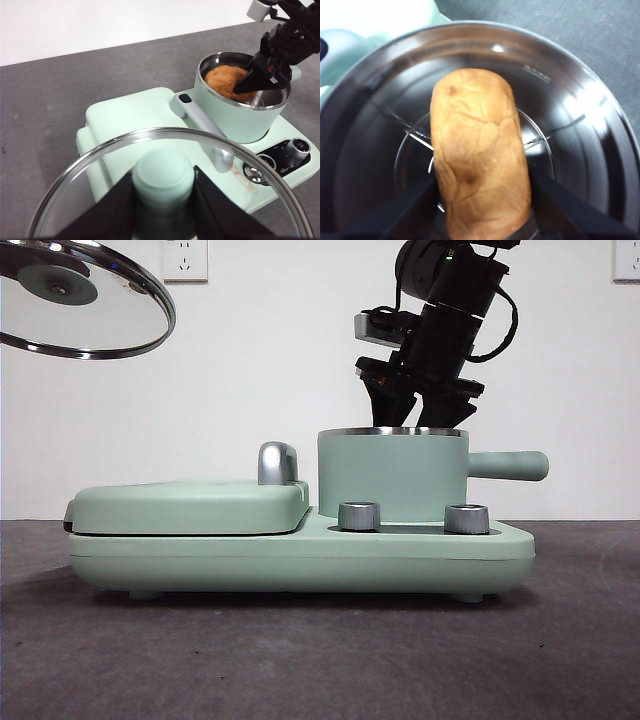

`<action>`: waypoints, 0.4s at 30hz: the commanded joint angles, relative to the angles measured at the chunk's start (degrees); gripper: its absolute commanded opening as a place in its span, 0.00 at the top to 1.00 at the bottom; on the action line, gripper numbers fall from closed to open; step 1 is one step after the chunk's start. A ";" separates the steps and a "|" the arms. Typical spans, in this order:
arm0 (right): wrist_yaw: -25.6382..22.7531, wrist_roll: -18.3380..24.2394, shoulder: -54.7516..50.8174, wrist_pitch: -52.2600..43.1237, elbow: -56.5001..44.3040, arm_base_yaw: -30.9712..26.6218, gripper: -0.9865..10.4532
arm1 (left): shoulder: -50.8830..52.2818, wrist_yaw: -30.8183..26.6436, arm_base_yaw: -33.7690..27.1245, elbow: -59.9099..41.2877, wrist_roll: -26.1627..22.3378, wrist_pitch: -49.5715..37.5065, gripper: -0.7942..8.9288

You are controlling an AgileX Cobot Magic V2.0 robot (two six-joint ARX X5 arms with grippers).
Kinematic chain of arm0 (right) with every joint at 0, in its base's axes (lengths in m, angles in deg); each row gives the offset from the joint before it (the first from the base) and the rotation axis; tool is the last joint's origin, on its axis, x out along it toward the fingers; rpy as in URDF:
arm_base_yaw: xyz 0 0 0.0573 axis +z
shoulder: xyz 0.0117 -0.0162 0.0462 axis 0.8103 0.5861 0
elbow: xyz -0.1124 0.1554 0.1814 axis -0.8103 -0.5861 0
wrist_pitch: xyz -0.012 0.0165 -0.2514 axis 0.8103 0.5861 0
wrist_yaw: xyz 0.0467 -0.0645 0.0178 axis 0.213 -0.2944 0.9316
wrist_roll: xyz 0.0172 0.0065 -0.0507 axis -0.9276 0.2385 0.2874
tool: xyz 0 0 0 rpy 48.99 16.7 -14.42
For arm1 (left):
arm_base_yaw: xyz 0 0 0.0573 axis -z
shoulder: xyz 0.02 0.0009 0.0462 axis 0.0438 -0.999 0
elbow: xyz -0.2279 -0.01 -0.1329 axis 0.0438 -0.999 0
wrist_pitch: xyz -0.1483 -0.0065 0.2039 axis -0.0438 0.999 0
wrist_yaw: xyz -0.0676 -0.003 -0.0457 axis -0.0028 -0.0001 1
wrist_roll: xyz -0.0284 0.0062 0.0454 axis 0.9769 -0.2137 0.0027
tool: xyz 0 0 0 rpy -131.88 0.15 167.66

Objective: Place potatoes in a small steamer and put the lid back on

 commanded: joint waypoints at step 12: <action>4.13 -0.66 -9.20 3.74 2.19 -0.07 0.62 | -0.07 -0.04 0.15 0.79 0.00 -1.53 0.91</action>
